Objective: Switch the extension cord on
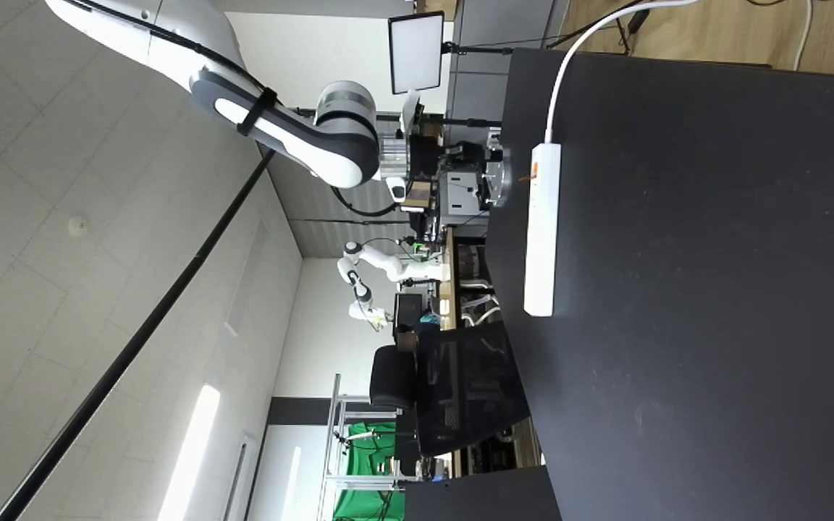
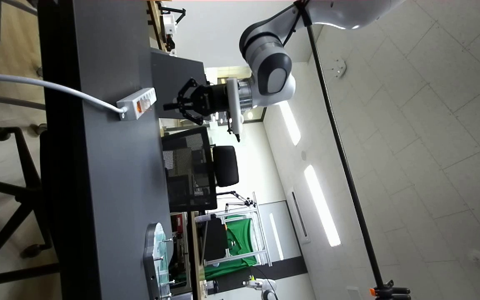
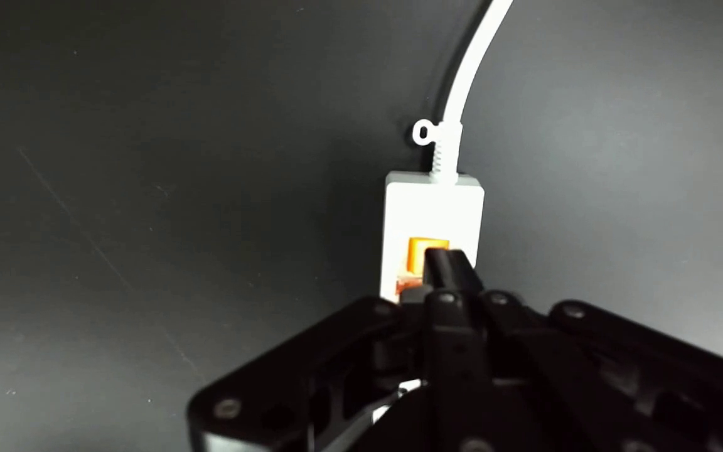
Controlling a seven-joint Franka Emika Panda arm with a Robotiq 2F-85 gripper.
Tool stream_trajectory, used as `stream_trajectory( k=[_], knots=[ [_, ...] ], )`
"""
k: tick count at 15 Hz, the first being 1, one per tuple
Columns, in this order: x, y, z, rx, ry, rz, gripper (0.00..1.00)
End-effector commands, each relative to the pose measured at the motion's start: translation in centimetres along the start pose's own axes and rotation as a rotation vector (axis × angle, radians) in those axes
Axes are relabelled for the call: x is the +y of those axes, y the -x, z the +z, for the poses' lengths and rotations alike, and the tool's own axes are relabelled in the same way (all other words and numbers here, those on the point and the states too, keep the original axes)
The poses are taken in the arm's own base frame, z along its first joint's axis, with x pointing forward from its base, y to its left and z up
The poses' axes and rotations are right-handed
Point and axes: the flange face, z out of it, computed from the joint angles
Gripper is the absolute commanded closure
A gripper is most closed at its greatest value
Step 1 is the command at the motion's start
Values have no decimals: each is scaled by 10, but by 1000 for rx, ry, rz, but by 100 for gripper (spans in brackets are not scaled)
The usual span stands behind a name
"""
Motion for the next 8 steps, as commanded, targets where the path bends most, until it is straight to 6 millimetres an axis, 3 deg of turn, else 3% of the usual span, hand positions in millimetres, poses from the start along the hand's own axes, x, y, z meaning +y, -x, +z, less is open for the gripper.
stream_trajectory(
  k=[1,8],
  knots=[
    [10,-1,8,-1,-8,1,100],
    [2,5,22,-17,-28,8,99]
  ],
)
